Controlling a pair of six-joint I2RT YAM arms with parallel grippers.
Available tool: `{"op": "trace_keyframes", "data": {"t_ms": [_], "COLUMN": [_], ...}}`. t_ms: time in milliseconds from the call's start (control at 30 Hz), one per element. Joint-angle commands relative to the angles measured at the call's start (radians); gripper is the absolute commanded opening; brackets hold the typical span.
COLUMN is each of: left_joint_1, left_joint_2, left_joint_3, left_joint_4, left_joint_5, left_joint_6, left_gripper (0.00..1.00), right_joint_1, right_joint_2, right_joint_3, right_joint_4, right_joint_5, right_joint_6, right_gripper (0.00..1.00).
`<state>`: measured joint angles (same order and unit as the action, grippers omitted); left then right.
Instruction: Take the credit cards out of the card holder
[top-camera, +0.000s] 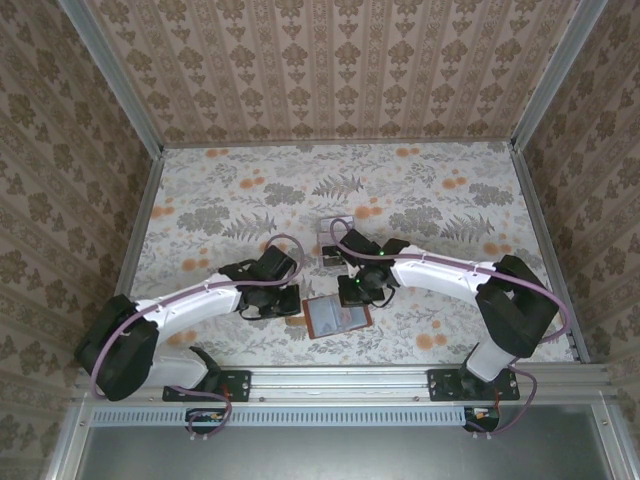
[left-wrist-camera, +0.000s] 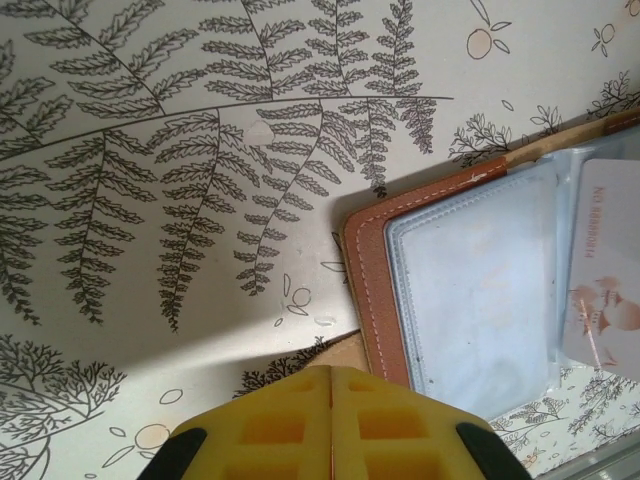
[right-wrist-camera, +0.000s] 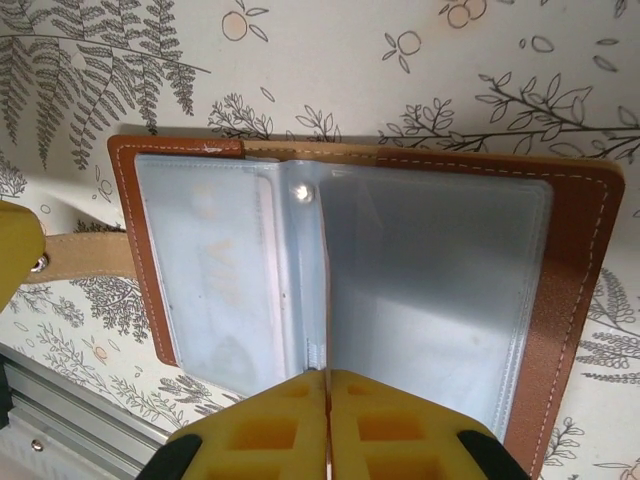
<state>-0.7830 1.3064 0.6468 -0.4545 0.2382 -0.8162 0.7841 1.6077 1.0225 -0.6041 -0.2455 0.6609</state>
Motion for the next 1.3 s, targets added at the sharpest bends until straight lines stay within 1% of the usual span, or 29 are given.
{"op": "trace_keyframes", "data": {"t_ms": [0,167,300,367,500,633,767,967,1133,1267], "left_joint_1": [0.012,0.02,0.021,0.024,0.03,0.042,0.054,0.091,0.116,0.14], "left_joint_2": [0.014,0.015,0.011,0.003,-0.011,-0.028,-0.051,-0.089,-0.121,-0.152], "left_joint_3": [-0.014,-0.036,-0.043,-0.049,-0.057,-0.063,-0.062,-0.082,-0.093,-0.107], "left_joint_4": [0.02,0.046,0.049,0.055,0.051,0.048,0.027,0.004,-0.018,-0.024], "left_joint_5": [0.019,0.037,0.038,0.039,0.038,0.039,0.038,0.044,0.047,0.051], "left_joint_6": [0.006,0.008,0.011,0.012,0.017,0.022,0.032,0.044,0.046,0.039], "left_gripper": [0.07,0.07,0.07,0.07,0.07,0.07,0.07,0.07,0.07,0.08], "right_joint_1": [-0.017,-0.041,-0.067,-0.072,-0.082,-0.113,-0.135,-0.15,-0.166,-0.186], "right_joint_2": [-0.063,-0.114,-0.14,-0.149,-0.143,-0.082,0.0,0.149,0.288,0.411], "right_joint_3": [0.036,0.07,0.11,0.125,0.186,0.275,0.389,0.599,0.785,0.951], "right_joint_4": [-0.066,-0.107,-0.129,-0.128,-0.181,-0.23,-0.294,-0.399,-0.504,-0.606], "right_joint_5": [0.009,0.035,0.082,0.077,0.089,0.102,0.116,0.167,0.168,0.157], "right_joint_6": [-0.064,-0.197,-0.381,-0.541,-0.837,-1.134,-1.363,-1.542,-1.64,-1.686], "right_gripper": [0.06,0.05,0.04,0.01,0.01,0.0,0.0,0.0,0.0,0.0]}}
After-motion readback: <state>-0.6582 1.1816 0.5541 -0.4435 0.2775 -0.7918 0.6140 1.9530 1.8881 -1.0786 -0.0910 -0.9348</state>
